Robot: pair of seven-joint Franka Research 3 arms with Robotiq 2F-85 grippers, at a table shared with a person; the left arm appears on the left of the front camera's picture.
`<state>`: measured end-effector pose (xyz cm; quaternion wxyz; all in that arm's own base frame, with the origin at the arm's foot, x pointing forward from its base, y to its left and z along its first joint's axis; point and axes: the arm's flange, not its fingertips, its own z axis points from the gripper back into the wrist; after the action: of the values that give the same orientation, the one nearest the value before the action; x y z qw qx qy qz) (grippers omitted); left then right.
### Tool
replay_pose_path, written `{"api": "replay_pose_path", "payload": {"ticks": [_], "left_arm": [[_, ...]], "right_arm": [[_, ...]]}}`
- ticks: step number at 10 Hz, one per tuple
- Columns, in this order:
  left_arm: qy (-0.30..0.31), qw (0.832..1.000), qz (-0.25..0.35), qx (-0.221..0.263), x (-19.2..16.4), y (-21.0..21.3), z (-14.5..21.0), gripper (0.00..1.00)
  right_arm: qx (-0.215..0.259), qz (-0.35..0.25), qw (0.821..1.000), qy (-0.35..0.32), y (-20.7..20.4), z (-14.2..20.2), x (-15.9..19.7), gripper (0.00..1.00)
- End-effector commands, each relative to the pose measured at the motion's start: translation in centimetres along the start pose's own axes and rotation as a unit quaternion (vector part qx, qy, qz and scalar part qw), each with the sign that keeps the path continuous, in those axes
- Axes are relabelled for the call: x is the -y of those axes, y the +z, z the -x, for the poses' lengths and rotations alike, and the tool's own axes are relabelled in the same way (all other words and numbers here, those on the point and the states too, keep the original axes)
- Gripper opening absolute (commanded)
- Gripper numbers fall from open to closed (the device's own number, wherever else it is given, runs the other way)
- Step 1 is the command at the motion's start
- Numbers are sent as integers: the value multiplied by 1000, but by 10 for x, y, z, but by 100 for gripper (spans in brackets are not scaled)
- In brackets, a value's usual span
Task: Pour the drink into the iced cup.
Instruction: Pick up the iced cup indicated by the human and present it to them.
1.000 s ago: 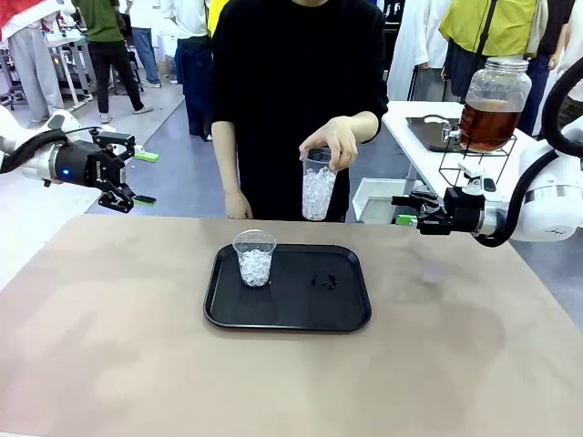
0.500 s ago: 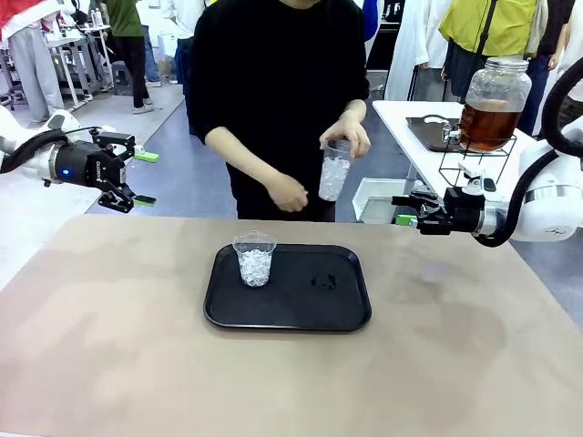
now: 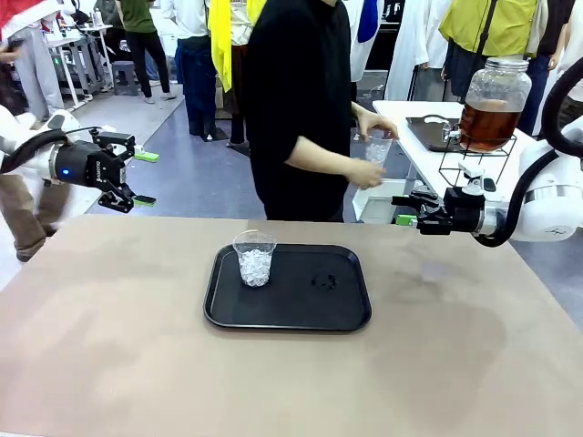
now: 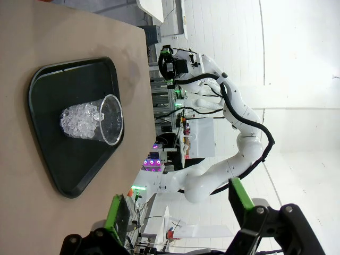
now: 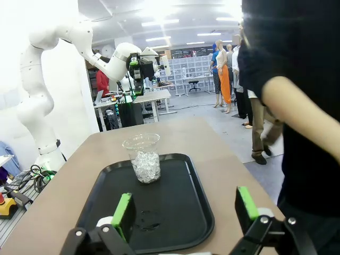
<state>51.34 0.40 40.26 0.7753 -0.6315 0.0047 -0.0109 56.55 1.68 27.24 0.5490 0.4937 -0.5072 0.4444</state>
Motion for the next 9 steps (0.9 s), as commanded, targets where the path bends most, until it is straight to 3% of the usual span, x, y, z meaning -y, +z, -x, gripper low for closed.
{"api": "replay_pose_path", "payload": {"ticks": [1,9], "left_arm": [[-2,1000,2,1,1,0,0,100],[-2,1000,2,1,1,0,0,100]], "right_arm": [[4,2,1000,-1,-2,-3,1,100],[4,2,1000,-1,-2,-3,1,100]]}}
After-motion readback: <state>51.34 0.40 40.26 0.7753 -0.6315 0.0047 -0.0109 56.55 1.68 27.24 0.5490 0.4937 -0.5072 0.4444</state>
